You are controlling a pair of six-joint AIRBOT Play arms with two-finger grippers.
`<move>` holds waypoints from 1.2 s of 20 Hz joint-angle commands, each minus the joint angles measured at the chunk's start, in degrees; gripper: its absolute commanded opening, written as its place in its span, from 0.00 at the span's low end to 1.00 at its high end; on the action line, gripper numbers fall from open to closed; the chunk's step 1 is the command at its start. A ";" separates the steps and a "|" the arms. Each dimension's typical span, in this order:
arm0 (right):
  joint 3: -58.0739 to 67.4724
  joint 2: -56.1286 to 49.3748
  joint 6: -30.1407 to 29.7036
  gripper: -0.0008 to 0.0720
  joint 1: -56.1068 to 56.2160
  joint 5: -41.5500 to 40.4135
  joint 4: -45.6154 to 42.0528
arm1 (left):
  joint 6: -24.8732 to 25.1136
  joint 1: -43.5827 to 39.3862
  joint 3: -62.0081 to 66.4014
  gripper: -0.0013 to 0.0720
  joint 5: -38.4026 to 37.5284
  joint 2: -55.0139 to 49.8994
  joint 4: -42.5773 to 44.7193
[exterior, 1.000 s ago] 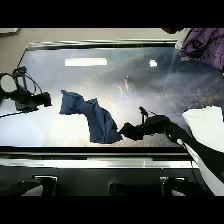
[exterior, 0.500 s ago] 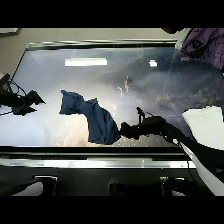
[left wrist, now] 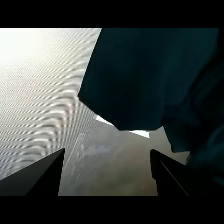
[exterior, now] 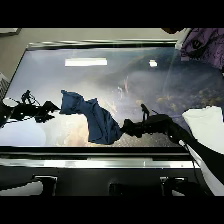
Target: Fold the clothes and pants, and hang the long-sleeved shirts on hangers.
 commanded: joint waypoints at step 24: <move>50.05 30.14 15.23 0.05 -12.61 -7.74 -40.65 | -7.34 -1.53 34.05 0.04 -8.33 38.53 27.96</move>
